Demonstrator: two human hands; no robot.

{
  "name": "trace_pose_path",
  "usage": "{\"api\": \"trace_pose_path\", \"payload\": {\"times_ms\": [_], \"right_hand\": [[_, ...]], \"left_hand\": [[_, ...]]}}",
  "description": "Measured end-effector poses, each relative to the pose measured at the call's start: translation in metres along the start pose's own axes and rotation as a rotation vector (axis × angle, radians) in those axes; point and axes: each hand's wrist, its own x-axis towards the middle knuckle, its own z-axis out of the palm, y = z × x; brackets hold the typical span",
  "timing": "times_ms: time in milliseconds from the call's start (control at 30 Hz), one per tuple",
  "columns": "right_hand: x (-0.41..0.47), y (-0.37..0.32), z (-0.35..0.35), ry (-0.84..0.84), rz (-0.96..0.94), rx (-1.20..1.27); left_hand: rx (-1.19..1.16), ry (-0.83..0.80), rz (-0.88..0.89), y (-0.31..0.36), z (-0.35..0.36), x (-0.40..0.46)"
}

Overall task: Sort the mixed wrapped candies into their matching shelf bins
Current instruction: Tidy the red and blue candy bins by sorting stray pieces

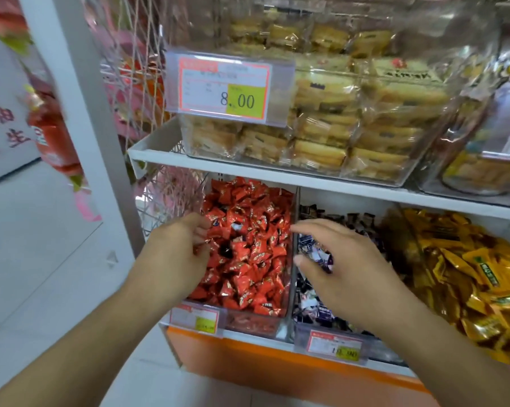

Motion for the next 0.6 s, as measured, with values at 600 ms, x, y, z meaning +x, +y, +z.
{"api": "trace_pose_path", "payload": {"times_ms": [600], "right_hand": [[0.016,-0.002,0.023,-0.038,-0.068,0.034]], "left_hand": [[-0.032,-0.245,-0.012,0.003,0.040,0.040]]}}
